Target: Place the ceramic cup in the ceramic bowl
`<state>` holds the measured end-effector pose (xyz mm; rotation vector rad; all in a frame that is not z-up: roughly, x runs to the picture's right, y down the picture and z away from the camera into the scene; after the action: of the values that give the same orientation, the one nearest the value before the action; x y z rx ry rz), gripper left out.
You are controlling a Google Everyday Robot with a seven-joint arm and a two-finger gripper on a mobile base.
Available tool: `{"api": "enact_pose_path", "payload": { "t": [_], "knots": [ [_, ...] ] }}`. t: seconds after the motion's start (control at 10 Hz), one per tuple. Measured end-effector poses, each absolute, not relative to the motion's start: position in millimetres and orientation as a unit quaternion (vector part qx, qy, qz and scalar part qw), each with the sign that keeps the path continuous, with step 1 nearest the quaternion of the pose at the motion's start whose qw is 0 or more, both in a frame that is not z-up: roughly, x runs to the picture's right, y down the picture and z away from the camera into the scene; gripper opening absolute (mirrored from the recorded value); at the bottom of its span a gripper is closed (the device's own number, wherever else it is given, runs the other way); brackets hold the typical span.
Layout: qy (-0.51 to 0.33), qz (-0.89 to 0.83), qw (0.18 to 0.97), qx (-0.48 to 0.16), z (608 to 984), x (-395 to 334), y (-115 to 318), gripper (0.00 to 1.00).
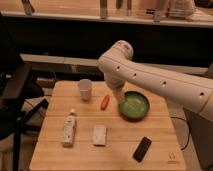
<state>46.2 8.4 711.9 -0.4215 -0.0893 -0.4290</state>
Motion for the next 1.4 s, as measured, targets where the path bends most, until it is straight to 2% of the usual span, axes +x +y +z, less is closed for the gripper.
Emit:
{"api": "enact_pose_path", "payload": {
  "t": [1.4],
  "knots": [
    [-0.116, -0.318, 0.922, -0.189, 756, -24, 1, 0.80]
  ]
}}
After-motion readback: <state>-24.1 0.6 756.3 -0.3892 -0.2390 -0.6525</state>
